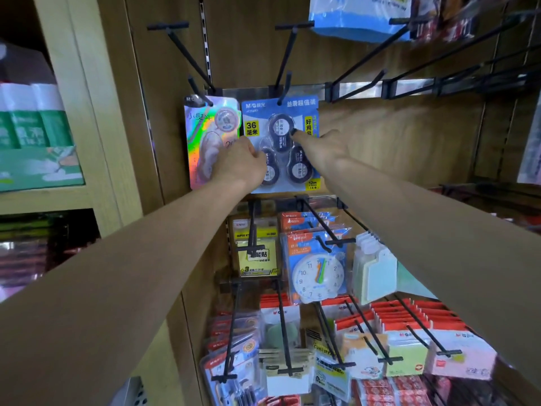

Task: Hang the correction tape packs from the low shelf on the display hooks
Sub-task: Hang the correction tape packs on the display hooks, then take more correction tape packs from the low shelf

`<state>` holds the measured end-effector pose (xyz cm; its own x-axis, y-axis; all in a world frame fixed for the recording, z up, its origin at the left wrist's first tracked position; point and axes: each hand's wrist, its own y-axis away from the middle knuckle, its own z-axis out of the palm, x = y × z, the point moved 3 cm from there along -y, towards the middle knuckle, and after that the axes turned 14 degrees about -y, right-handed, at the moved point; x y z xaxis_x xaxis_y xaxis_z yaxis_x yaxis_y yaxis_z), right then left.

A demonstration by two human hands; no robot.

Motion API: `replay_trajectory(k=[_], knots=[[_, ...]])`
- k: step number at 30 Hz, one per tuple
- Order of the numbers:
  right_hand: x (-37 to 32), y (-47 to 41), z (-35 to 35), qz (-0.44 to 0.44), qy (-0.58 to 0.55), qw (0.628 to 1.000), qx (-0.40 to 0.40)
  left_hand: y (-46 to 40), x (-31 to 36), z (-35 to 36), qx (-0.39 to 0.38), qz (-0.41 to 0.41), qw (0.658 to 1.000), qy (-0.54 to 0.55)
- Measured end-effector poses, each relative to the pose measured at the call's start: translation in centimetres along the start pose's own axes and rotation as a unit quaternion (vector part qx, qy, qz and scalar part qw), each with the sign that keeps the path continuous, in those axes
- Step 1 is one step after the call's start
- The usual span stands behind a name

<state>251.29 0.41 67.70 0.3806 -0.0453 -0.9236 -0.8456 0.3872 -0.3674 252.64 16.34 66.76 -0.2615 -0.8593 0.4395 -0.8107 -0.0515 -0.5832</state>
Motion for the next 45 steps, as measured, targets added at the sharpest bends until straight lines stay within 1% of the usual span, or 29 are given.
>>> replay_trajectory(k=[2,5,7,10,12,17,20,23,25,28,29,30,33,35,37,39,41,43,45], knots=[[0.2,0.0,-0.1,0.007,0.006,1.0,-0.001,0.5,-0.3,0.4,-0.032,-0.002,0.999,-0.007],[0.3,0.5,-0.4,0.008,0.035,0.999,-0.008,1.3,-0.9,0.5,-0.051,-0.006,0.999,0.009],[0.3,0.8,-0.8,-0.006,0.08,0.997,-0.002,2.1,-0.9,0.3,-0.056,0.007,0.998,0.012],[0.0,2.7,-1.6,-0.057,0.122,0.991,0.0,3.8,-0.8,-0.6,-0.056,0.04,0.998,0.004],[-0.3,4.6,-2.0,-0.115,0.128,0.985,-0.004,5.6,-0.6,-1.6,-0.042,0.061,0.997,0.02],[0.3,11.1,-1.6,-0.218,0.099,0.968,-0.075,11.4,-1.8,-3.9,0.041,0.101,0.993,0.032],[1.5,15.8,-0.8,-0.276,0.067,0.951,-0.118,15.4,-4.5,-4.0,0.084,0.116,0.989,0.019],[4.7,20.4,0.4,-0.284,0.053,0.943,-0.167,19.9,-8.4,-3.0,0.081,0.099,0.992,0.015],[7.1,23.5,1.1,-0.312,0.078,0.93,-0.179,23.2,-11.7,-2.0,0.068,0.081,0.994,0.002],[10.8,27.4,2.2,-0.367,0.129,0.902,-0.188,28.1,-17.3,-0.2,0.025,0.027,0.999,0.006],[12.2,28.5,2.9,-0.367,0.131,0.899,-0.199,29.8,-19.3,0.4,0.013,0.004,1.0,0.008],[13.8,29.5,3.6,-0.338,0.125,0.908,-0.215,31.3,-21.3,0.9,0.004,-0.019,1.0,0.01],[20.0,32.6,6.6,-0.183,0.093,0.944,-0.26,36.1,-27.8,2.7,-0.054,-0.091,0.994,0.003],[25.1,35.4,8.8,-0.094,0.107,0.949,-0.28,39.5,-32.5,4.0,-0.108,-0.143,0.984,-0.01],[30.7,38.7,10.9,0.001,0.135,0.948,-0.29,43.0,-37.4,5.2,-0.16,-0.191,0.968,-0.021],[36.6,42.7,12.7,0.118,0.162,0.932,-0.301,46.8,-41.9,6.5,-0.213,-0.219,0.951,-0.039],[42.0,47.2,13.9,0.238,0.189,0.901,-0.31,51.0,-46.5,8.2,-0.27,-0.253,0.927,-0.068],[46.8,51.5,14.8,0.344,0.203,0.859,-0.321,55.1,-50.4,9.7,-0.323,-0.31,0.891,-0.075],[50.8,55.3,15.5,0.406,0.224,0.822,-0.33,58.9,-53.8,11.0,-0.367,-0.371,0.851,-0.061]])
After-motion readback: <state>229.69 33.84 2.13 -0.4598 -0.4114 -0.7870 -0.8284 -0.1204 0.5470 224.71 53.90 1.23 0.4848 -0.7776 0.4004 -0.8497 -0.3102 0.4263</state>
